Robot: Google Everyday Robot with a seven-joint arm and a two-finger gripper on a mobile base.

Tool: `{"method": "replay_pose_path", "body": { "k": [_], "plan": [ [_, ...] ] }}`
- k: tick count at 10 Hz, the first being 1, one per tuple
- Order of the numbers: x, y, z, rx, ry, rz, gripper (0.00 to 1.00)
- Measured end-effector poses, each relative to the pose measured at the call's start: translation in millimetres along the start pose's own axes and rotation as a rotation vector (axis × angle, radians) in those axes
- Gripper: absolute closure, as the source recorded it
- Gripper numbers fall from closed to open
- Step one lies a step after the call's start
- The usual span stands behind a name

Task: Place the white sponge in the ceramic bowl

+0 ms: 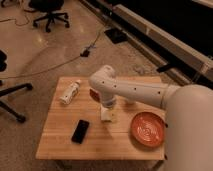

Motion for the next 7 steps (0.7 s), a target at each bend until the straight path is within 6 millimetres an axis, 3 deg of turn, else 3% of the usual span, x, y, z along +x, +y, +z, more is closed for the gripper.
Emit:
{"method": "replay_pose_path", "body": {
  "k": [7],
  "plan": [
    [-3.0, -2.8, 11.9, 0.096, -0.084, -0.029, 0.28]
  ]
}}
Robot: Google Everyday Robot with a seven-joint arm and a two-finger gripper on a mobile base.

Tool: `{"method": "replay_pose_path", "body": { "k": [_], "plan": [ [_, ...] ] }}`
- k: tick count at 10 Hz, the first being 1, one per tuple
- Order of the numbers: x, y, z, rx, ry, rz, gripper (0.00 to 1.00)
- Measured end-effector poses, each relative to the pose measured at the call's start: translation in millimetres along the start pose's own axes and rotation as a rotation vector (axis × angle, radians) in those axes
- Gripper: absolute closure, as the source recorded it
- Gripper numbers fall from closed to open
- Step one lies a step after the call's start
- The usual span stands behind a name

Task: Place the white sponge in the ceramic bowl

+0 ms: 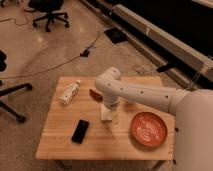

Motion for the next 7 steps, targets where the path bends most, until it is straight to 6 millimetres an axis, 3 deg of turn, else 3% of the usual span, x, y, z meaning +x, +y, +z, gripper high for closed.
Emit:
{"method": "replay_pose_path", "body": {
  "k": [7],
  "plan": [
    [-15.7, -4.4, 31.4, 0.115, -0.107, -0.032, 0.28]
  ]
}}
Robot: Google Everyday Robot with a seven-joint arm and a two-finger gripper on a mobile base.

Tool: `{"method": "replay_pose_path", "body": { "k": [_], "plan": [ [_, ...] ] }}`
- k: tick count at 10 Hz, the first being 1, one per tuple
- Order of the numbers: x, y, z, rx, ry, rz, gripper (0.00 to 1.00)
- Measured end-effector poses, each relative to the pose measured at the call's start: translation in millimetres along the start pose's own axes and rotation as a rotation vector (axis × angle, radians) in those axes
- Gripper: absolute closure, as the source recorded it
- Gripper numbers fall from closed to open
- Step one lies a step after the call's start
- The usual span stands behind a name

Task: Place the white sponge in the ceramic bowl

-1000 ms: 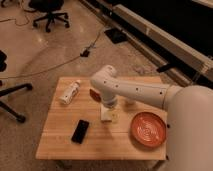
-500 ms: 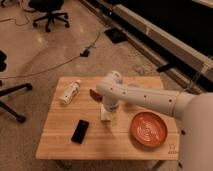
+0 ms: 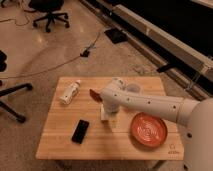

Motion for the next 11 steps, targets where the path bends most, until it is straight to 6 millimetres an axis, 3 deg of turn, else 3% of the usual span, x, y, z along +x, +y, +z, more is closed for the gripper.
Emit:
{"method": "replay_pose_path", "body": {
  "k": [5, 11],
  "plan": [
    [-5.5, -9.1, 22.1, -0.024, -0.024, 0.013, 0.31],
    [-6.2, -13.3, 24.7, -0.038, -0.025, 0.020, 0.88]
  ]
}}
